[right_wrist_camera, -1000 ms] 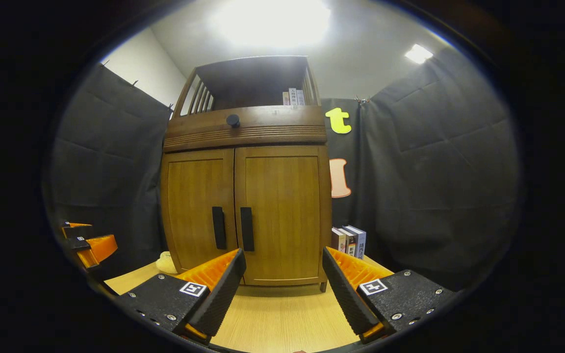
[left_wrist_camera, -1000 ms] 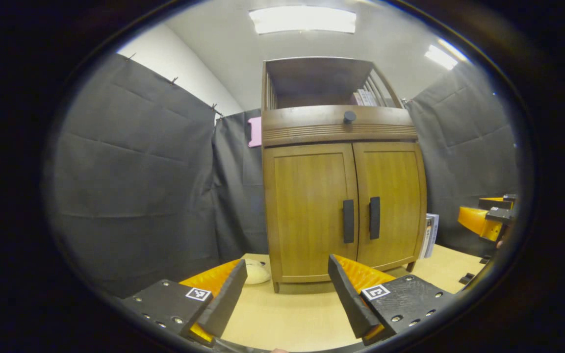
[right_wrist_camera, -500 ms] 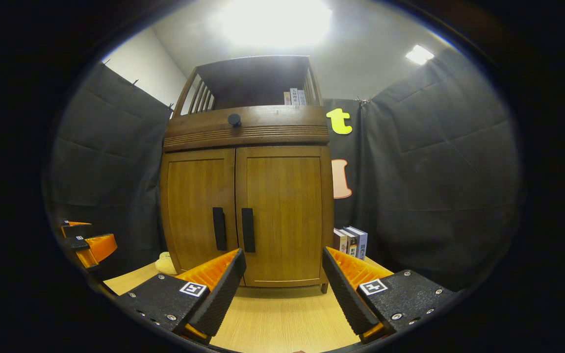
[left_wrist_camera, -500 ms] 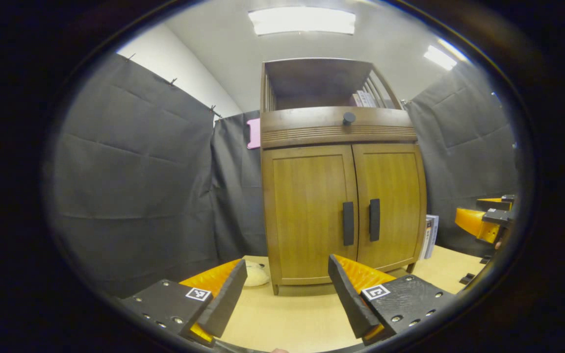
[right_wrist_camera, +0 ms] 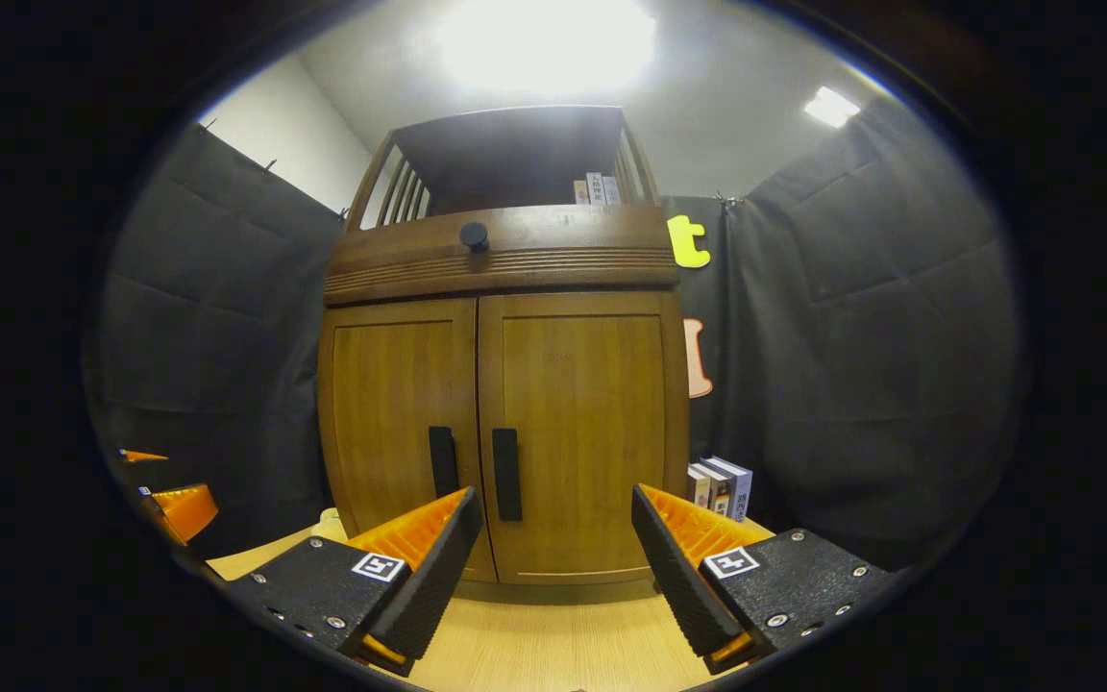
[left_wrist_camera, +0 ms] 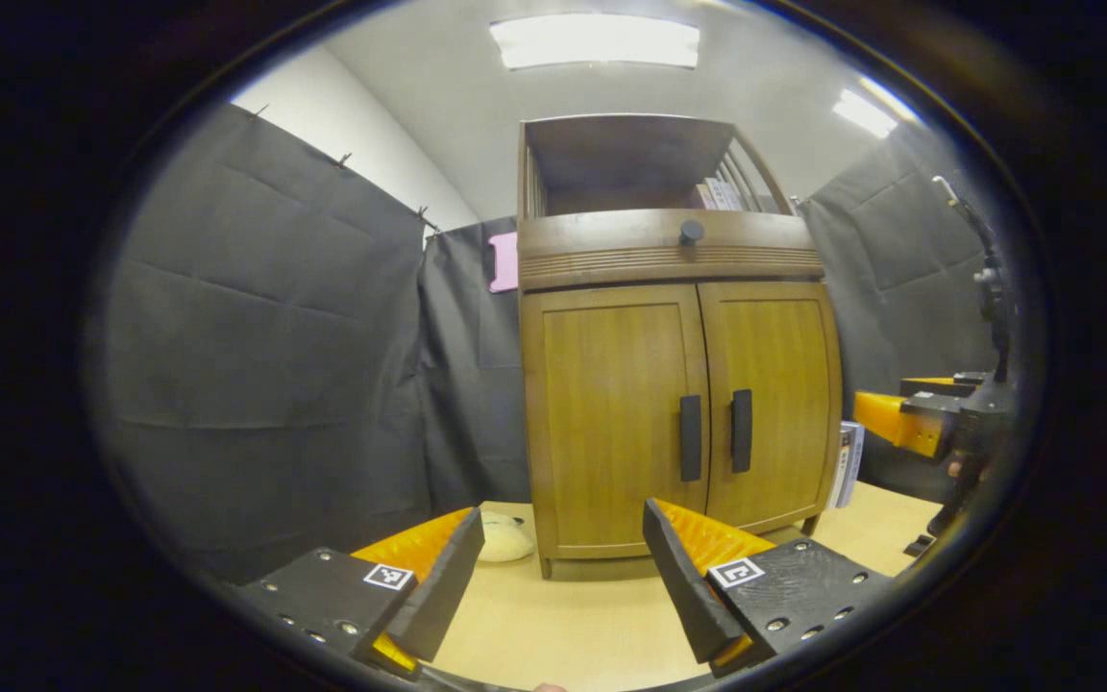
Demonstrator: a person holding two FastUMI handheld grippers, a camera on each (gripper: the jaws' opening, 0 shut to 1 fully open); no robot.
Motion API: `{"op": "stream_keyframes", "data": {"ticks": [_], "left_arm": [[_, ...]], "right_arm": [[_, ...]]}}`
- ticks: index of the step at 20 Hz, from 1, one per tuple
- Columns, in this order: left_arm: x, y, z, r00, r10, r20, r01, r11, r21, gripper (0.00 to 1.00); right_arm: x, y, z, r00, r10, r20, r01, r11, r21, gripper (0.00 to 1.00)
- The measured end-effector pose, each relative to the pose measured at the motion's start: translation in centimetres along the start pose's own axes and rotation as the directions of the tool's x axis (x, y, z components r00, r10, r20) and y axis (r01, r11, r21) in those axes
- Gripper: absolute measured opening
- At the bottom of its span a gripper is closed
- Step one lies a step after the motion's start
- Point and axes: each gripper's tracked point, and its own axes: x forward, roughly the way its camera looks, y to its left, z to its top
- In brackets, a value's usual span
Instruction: Open the right door of the double-door shoe cabinet with the right hand, and open the left door with the left hand.
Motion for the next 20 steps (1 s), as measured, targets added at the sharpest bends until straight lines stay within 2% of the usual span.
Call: {"op": "stream_keyframes", "data": {"ticks": [1,2,6,7,13,14,17,18,20], "left_arm": [[0.0,0.3,0.1,1.0,0.005,0.0,-0.005,1.0,0.002,0.95],[0.1,0.6,0.0,1.0,0.01,-0.002,-0.01,1.0,0.004,1.0],[-0.1,1.7,-0.5,0.999,0.039,-0.009,-0.039,0.999,0.001,1.0],[-0.1,2.0,-0.4,0.999,0.046,-0.012,-0.046,0.999,0.001,0.95],[-0.3,3.3,-0.9,0.996,0.088,-0.028,-0.088,0.996,0.001,0.95],[-0.5,3.6,-1.1,0.995,0.096,-0.03,-0.096,0.995,0.004,1.0],[-0.3,4.1,-1.3,0.993,0.115,-0.038,-0.115,0.993,0.006,1.0],[-0.2,4.4,-1.4,0.992,0.123,-0.04,-0.122,0.992,0.006,0.95],[-0.1,4.8,-1.4,0.989,0.137,-0.046,-0.137,0.991,0.006,0.95]], "right_arm": [[0.9,0.3,0.1,1.0,0.002,0.004,-0.002,1.0,0.005,0.97],[1.8,0.6,0.4,1.0,0.004,0.011,-0.004,1.0,0.011,0.97],[5.0,1.3,0.5,1.0,0.018,0.02,-0.018,1.0,0.01,0.96],[5.9,1.6,0.5,1.0,0.024,0.017,-0.024,1.0,0.011,0.97],[10.5,2.9,-1.1,0.999,0.043,-0.016,-0.043,0.999,0.02,0.97],[11.3,3.1,-1.3,0.999,0.045,-0.02,-0.044,0.999,0.018,0.97],[13.4,3.8,-2.3,0.998,0.056,-0.038,-0.055,0.998,0.027,0.97],[14.1,4.0,-2.6,0.997,0.063,-0.043,-0.061,0.997,0.037,0.97],[15.8,4.5,-3.0,0.996,0.066,-0.053,-0.064,0.997,0.041,0.96]]}}
